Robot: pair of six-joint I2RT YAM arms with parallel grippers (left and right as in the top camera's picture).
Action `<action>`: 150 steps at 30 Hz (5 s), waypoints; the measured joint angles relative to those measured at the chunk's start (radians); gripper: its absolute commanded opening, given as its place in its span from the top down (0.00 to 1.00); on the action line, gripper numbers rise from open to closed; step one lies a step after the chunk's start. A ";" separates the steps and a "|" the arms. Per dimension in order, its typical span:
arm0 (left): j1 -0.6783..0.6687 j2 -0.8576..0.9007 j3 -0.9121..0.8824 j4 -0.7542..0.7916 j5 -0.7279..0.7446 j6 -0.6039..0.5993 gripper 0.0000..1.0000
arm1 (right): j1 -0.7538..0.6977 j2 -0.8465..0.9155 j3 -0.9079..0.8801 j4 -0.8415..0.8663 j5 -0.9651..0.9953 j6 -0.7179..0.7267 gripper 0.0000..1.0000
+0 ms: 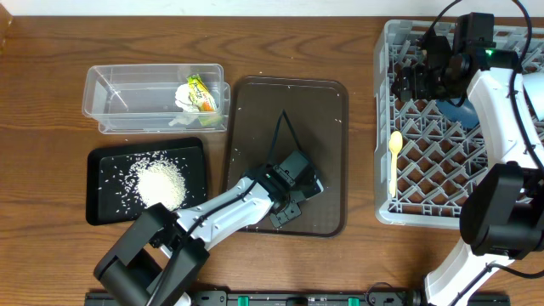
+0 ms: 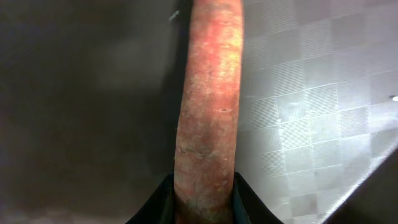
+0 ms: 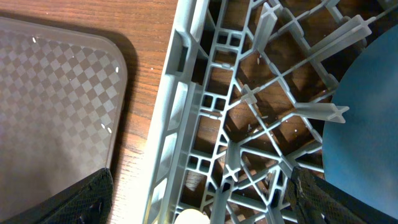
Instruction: Sort waste into correct bins and load items into the dishwasher rack
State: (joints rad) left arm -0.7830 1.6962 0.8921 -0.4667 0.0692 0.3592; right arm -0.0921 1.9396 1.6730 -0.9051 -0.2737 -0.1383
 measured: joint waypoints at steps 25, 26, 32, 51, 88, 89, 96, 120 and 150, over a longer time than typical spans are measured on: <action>0.681 -0.395 0.000 -0.092 -0.154 -0.544 0.94 | 0.000 0.000 0.000 -0.021 0.037 0.000 0.11; 0.732 -0.395 0.000 -0.107 -0.155 -0.590 0.94 | 0.000 0.000 0.000 -0.023 0.039 0.000 0.11; 0.960 -0.382 -0.002 -0.149 -0.158 -0.815 0.94 | 0.000 0.000 0.000 -0.026 0.042 0.000 0.11; 1.115 -0.055 -0.017 -0.073 -0.155 -0.992 0.89 | 0.000 0.000 0.000 -0.039 0.043 0.000 0.10; 0.794 -0.302 0.215 -0.425 -0.018 -0.483 0.19 | -0.077 -0.004 0.174 -0.256 0.042 0.055 0.01; 0.797 -0.305 0.215 -0.452 -0.011 -0.483 0.19 | -0.091 -0.006 0.175 -0.275 0.045 0.058 0.01; 0.808 -0.449 0.214 -0.500 0.012 -0.478 0.19 | -0.132 -0.041 0.157 -0.315 0.058 0.081 0.01; 0.808 -1.084 -0.063 -0.344 0.018 -0.414 0.06 | -0.129 -1.084 -0.852 0.362 0.168 0.131 0.01; 0.808 -1.084 -0.063 -0.344 0.022 -0.413 0.05 | -0.129 -1.096 -0.864 0.031 0.177 0.132 0.01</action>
State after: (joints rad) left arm 0.0254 0.6125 0.8288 -0.8112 0.0910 -0.0536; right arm -0.2207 0.8433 0.8089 -0.8738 -0.0967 -0.0067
